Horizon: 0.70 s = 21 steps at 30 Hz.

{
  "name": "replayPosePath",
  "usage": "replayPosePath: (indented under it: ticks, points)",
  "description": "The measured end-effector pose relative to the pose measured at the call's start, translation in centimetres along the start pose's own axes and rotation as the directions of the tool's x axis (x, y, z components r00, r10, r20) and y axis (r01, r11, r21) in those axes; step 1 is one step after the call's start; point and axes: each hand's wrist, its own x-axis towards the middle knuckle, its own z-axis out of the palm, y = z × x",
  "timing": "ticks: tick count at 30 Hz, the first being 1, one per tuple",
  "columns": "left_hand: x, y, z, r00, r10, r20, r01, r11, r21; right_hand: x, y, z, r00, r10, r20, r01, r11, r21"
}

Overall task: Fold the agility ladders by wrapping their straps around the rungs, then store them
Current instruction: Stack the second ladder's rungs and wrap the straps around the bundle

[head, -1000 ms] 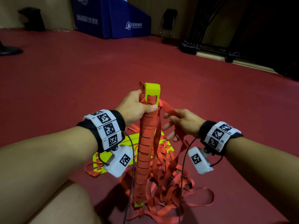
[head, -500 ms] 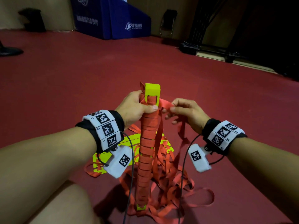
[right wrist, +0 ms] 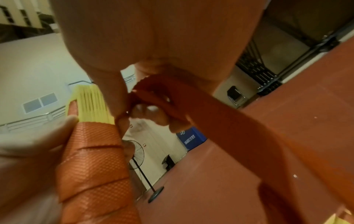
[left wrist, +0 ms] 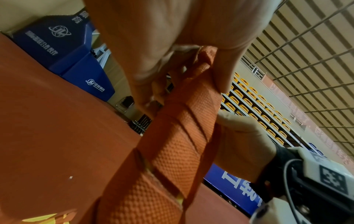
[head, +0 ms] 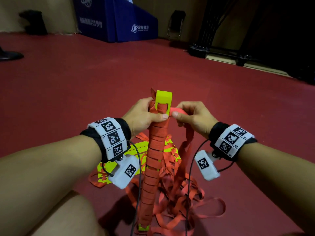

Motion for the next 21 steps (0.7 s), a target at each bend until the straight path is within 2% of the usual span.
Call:
replayPosePath:
  ticks: [4, 7, 10, 13, 15, 17, 21]
  points:
    - [0.1, -0.1, -0.1, 0.999, 0.007, -0.042, -0.005, 1.000, 0.027, 0.2, -0.2, -0.2, 0.997, -0.002, -0.076, -0.005, 0.996, -0.094]
    - [0.1, -0.4, -0.1, 0.997, 0.035, -0.064, -0.031, 0.997, 0.066, 0.1, -0.7, 0.0, 0.991, -0.083, -0.101, 0.057, 0.969, -0.240]
    - [0.1, -0.4, -0.2, 0.990, 0.110, -0.084, -0.098, 0.987, 0.131, -0.2, -1.6, 0.9, 0.989, -0.135, -0.054, 0.118, 0.964, -0.237]
    - [0.1, -0.2, 0.2, 0.985, 0.142, -0.094, -0.128, 0.982, 0.139, -0.3, -2.5, 1.4, 0.985, -0.151, -0.078, 0.131, 0.967, -0.220]
    - [0.1, 0.0, 0.7, 0.976, 0.160, -0.146, -0.139, 0.980, 0.146, -0.2, -2.8, 1.4, 0.983, -0.166, -0.074, 0.144, 0.961, -0.236]
    - [0.1, 0.0, 1.1, 0.970, 0.163, -0.180, -0.141, 0.982, 0.129, -0.3, -2.9, 1.6, 0.985, -0.155, -0.072, 0.134, 0.961, -0.241]
    - [0.0, -0.3, 1.0, 0.985, 0.116, -0.128, -0.111, 0.993, 0.047, -0.7, -2.7, 1.7, 0.989, -0.141, -0.033, 0.128, 0.957, -0.259]
